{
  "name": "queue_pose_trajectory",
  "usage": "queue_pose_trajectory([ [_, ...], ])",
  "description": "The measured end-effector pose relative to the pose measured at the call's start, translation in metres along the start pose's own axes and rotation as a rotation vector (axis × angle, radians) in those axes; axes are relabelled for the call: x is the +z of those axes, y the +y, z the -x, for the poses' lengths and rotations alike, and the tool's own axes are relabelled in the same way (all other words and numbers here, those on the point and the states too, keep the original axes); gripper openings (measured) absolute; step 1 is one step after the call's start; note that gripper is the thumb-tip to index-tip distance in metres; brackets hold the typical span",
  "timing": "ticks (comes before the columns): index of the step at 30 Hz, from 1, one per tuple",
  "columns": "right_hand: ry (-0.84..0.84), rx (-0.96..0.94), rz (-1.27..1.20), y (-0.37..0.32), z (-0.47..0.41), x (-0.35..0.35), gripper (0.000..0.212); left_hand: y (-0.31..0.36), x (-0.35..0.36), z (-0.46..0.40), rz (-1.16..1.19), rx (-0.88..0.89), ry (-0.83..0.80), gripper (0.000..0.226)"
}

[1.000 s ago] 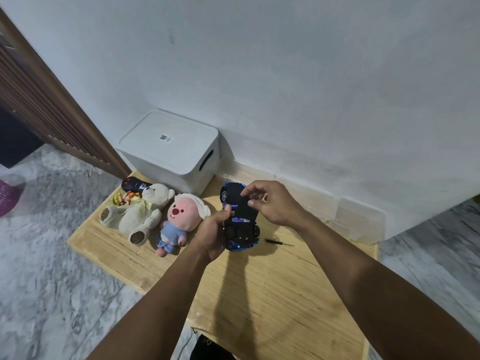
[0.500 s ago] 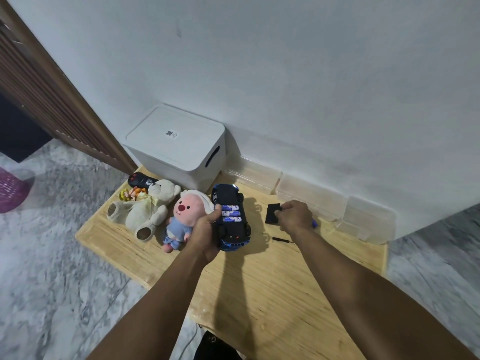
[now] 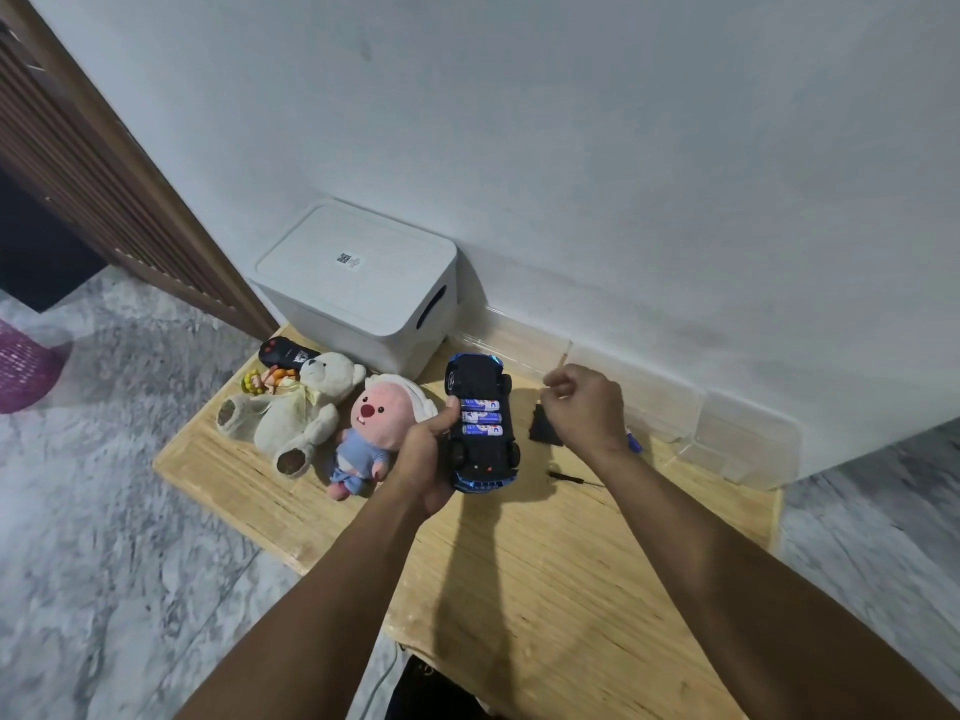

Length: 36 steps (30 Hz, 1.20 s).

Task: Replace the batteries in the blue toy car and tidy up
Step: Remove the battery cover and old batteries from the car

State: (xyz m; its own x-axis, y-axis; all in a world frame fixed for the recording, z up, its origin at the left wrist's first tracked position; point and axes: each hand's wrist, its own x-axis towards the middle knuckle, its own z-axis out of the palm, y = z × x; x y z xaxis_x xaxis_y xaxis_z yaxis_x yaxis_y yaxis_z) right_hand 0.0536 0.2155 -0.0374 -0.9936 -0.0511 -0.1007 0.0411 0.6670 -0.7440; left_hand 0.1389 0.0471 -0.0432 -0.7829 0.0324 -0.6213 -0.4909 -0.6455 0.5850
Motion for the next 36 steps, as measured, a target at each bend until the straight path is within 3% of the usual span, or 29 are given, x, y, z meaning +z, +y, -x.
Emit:
queue_pose_trajectory([
  [4, -0.197, -0.15, -0.165, -0.027, 0.011, -0.005, 0.01, -0.002, 0.005, -0.004, -0.004, 0.0, -0.027, 0.05],
  [9, -0.242, -0.244, -0.044, -0.037, 0.016, -0.001, 0.016, -0.003, 0.01, -0.003, -0.066, 0.036, -0.103, 0.041],
  [13, -0.169, -0.163, -0.003, -0.043, 0.012, -0.004, 0.011, -0.002, 0.006, -0.001, -0.103, 0.094, -0.179, 0.041],
  [20, -0.152, -0.057, 0.016, -0.055, 0.013, -0.01, 0.006, -0.002, 0.007, 0.0, -0.132, 0.192, -0.172, 0.044],
  [26, -0.164, 0.067, -0.001, -0.06, 0.016, -0.011, 0.017, -0.004, 0.012, 0.002, -0.106, 0.243, -0.157, 0.049],
  [32, -0.122, 0.135, -0.013, -0.067, 0.018, -0.012, 0.014, -0.005, 0.015, 0.002, -0.1, 0.276, -0.15, 0.051],
  [36, -0.12, 0.213, -0.151, -0.066, 0.018, -0.014, 0.026, -0.003, 0.012, 0.001, -0.154, 0.292, -0.141, 0.053],
])
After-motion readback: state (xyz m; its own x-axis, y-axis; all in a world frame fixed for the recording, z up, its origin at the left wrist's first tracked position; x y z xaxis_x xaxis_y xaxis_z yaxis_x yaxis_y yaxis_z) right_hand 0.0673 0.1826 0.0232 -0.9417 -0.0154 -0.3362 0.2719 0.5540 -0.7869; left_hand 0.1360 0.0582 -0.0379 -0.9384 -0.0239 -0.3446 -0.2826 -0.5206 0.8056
